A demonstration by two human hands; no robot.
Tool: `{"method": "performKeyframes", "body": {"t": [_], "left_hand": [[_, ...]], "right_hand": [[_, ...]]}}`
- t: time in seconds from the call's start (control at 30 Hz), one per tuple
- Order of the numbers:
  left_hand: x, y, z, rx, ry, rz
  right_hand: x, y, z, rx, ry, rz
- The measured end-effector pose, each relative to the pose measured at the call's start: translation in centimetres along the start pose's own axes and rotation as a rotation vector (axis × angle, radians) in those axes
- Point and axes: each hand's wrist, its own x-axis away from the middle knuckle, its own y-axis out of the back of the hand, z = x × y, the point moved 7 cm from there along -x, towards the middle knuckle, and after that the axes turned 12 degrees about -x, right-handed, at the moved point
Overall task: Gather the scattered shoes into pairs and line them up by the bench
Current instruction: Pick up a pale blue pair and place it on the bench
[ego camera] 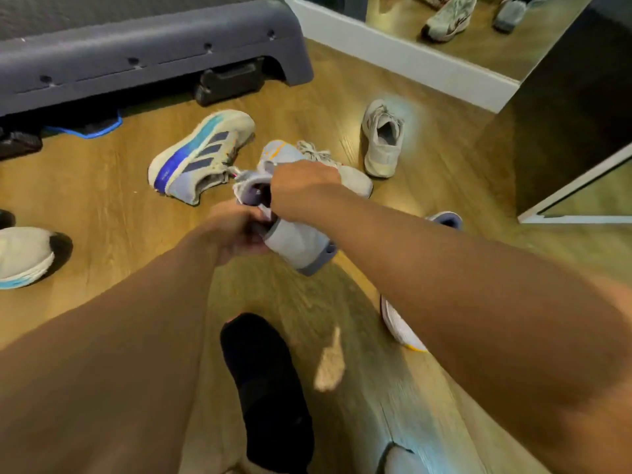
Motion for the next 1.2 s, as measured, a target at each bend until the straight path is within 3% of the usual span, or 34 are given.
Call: {"method": "performKeyframes", "body": {"t": [0.1, 0.27, 0.4, 0.47, 0.57, 0.73, 0.9, 1.2], "left_hand": [[-0.3, -0.7, -0.4, -0.206, -0.007, -0.021], [-0.1, -1.1, -1.1, -0.349, -0.054, -0.048], [0.2, -1.3, -0.4, -0.45, -0.002, 0.024], [0.6, -2.2, 0.5, -0.552, 0.066, 0.106], [0.9, -4.2, 1.4, -0.669, 0.125, 0.227], [0.4, -6.8, 1.7, -0.787, 0.092, 0.33], [-1.0, -7.4, 2.0, -0.817, 0.047, 0.324], [-2.7, -8.3, 3.1, -0.837, 0.054, 0.343]], "right_hand": [[0.6, -1.3, -4.0, -0.125, -0.049, 0.182], [2.3, -4.0, -7.8, -0.708, -0.184, 0.313], [4.3, -4.0, -12.3, -0.952, -0.241, 0.479], [4.0, -3.3, -15.5, -0.761, -0.246, 0.347], [3.1, -2.3, -19.3, -0.062, -0.167, 0.167], [2.8, -4.6, -23.7, 0.352, -0.144, 0.271], [0.6, -6.8, -24.5, 0.437, -0.141, 0.39], [-1.1, -6.4, -27.5, 0.585, -0.089, 0.397]]}}
